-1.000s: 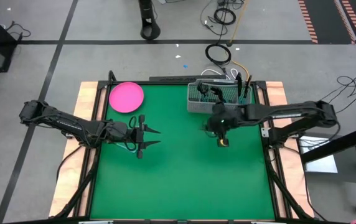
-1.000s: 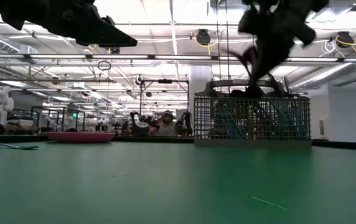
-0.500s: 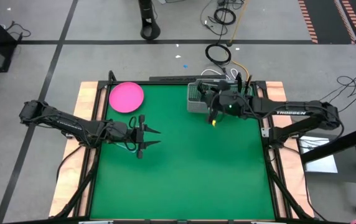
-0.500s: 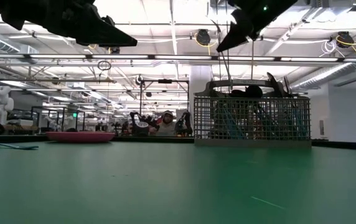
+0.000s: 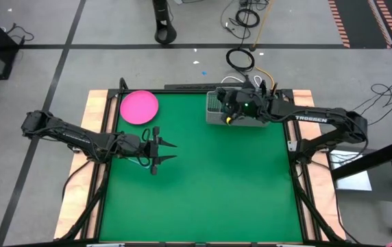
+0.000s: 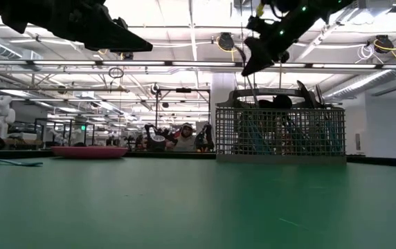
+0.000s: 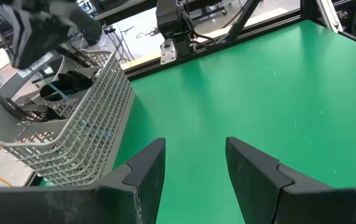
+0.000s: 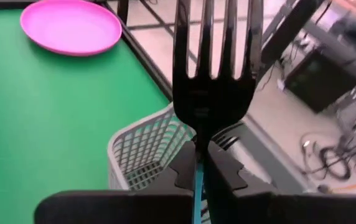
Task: Sort silverware
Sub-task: Put the right black fork into the cutlery rack with the other black forks, then put the black fork into the cutlery rack with the other black forks
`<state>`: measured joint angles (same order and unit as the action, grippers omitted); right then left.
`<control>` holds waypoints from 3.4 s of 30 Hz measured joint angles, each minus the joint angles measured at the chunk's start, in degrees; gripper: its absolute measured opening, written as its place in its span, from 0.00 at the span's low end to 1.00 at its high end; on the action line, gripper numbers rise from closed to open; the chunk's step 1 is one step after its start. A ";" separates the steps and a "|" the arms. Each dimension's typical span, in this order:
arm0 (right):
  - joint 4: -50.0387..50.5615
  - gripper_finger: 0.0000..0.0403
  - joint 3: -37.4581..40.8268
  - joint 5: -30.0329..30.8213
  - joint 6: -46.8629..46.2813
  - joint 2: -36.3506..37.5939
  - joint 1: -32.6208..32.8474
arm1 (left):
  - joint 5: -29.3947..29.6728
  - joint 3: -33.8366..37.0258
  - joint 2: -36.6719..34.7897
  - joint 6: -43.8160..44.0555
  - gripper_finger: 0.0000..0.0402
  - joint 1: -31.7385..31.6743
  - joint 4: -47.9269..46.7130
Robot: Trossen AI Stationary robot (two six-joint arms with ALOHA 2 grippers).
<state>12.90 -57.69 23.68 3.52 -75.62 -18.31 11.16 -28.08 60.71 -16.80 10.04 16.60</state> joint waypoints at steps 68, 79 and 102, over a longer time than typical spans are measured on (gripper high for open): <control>-0.77 0.32 0.00 -11.87 -6.60 1.53 21.21 | -3.49 -22.75 4.09 30.10 0.43 -0.52 -68.74; -2.00 0.32 0.02 -11.85 -3.91 -6.62 24.84 | -9.64 -23.74 25.32 26.85 0.43 -4.40 -88.62; -0.28 0.32 0.04 -11.98 -3.84 -7.78 25.53 | -10.05 -16.91 37.00 20.80 0.42 -1.66 -82.26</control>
<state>12.62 -57.65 11.70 -0.32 -83.40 7.23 1.10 -44.98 97.71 4.01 8.38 -65.66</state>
